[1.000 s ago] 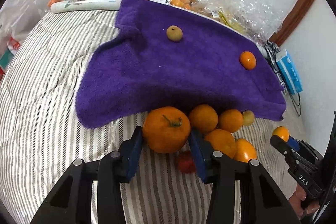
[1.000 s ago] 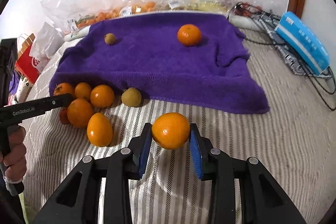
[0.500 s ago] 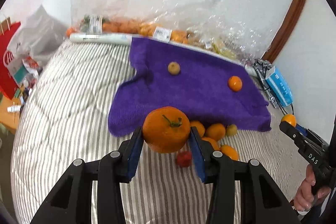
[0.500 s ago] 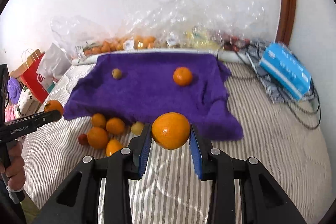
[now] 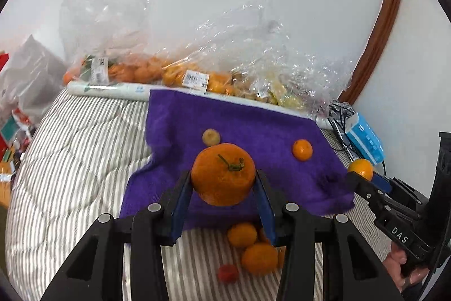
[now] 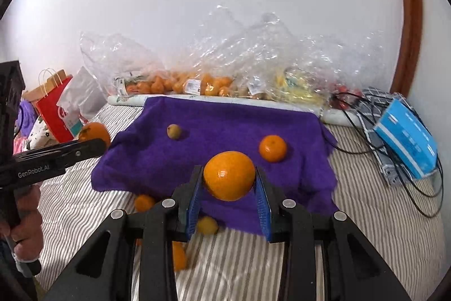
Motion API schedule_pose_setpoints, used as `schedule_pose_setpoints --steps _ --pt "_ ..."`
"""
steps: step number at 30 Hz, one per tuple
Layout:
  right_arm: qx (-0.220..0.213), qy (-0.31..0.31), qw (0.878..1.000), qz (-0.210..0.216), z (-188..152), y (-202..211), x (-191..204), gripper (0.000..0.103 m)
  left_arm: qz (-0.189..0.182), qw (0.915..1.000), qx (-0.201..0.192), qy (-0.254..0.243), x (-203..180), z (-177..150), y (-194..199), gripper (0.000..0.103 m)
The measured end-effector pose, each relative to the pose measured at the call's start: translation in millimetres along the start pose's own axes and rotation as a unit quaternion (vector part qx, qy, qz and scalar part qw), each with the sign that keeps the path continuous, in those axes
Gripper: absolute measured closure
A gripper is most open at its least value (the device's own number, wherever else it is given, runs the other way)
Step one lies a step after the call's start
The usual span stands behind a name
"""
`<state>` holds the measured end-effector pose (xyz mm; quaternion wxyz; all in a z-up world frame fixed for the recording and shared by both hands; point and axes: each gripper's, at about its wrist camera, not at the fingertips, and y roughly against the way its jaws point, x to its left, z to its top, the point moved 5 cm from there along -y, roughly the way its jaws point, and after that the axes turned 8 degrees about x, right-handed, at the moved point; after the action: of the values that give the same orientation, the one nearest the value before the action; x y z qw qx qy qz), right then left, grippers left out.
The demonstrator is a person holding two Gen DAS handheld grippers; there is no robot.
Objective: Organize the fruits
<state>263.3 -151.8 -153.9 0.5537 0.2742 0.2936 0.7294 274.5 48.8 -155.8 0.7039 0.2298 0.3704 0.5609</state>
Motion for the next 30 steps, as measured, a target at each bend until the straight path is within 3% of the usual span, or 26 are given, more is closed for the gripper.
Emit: schedule_pose_setpoints --steps 5,11,20,23,30 --pt "-0.007 0.002 1.0 0.0 14.5 -20.4 -0.3 0.068 -0.01 0.9998 0.009 0.012 -2.4 18.7 -24.7 0.061" --pt "-0.018 0.002 1.0 0.006 31.1 -40.9 -9.5 0.068 -0.001 0.9997 -0.011 -0.021 -13.8 36.9 -42.1 0.061" --pt "-0.002 -0.008 1.0 -0.011 18.0 -59.5 -33.2 0.068 0.007 0.9994 0.03 -0.019 -5.4 12.7 -79.8 0.061" --pt "-0.002 -0.015 1.0 -0.027 16.1 -61.3 -44.4 0.068 0.012 0.9994 0.026 -0.02 -4.9 11.3 -83.3 0.061" --pt "0.008 -0.027 0.999 -0.02 13.6 -70.2 -51.3 0.068 0.02 0.9991 0.026 -0.026 -4.0 7.7 -90.7 0.061"
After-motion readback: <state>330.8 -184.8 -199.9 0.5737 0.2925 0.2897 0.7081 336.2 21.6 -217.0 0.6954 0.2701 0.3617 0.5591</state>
